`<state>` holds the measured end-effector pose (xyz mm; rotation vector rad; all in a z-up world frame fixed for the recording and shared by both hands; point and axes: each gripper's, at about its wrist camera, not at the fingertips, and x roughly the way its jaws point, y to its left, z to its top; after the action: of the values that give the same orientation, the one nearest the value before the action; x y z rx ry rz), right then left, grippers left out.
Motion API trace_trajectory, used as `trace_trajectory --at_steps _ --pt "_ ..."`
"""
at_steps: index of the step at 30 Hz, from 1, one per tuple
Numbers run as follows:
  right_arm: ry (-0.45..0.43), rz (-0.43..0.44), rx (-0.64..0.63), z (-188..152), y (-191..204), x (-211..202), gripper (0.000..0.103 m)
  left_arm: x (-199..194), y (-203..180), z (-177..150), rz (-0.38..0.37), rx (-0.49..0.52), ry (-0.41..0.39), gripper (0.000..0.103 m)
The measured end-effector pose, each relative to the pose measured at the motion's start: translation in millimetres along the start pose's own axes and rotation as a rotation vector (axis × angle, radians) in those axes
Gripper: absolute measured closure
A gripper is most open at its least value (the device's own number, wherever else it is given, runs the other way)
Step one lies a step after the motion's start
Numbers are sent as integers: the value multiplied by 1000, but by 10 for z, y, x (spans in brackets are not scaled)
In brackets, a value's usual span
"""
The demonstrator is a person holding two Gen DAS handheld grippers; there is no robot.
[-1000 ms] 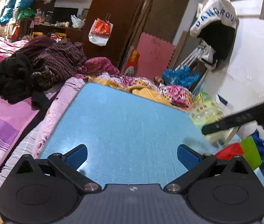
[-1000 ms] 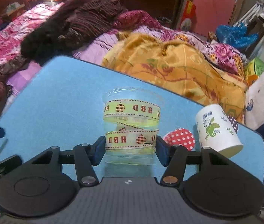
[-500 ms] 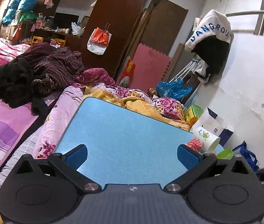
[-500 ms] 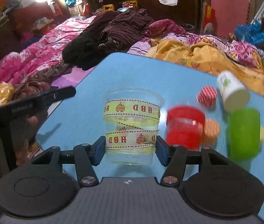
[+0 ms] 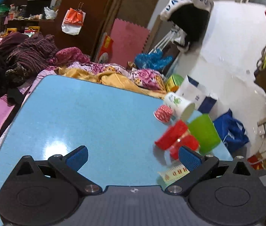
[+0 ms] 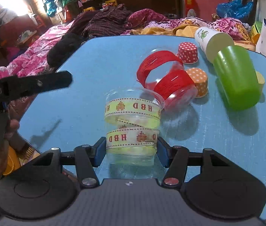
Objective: Flip cup upright
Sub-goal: 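Lift the HBD cup off the table with the right gripper, then close the left gripper on the HBD cup while the right gripper releases it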
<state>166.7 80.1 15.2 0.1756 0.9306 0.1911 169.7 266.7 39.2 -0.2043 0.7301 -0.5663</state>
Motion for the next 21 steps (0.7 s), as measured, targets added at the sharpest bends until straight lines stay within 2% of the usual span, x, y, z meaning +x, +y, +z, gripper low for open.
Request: trace_trajectory --at_steps 6,12,21 --pt "-13 0 -21 -90 5 -19 45 14 25 -29 -11 -74 41 1" --pt "-17 -7 -44 -178 95 0 44 71 -84 -100 -44 -67 92 3" --pt "-9 -21 -54 -213 217 18 43 55 -146 -129 -58 -74 111 3"
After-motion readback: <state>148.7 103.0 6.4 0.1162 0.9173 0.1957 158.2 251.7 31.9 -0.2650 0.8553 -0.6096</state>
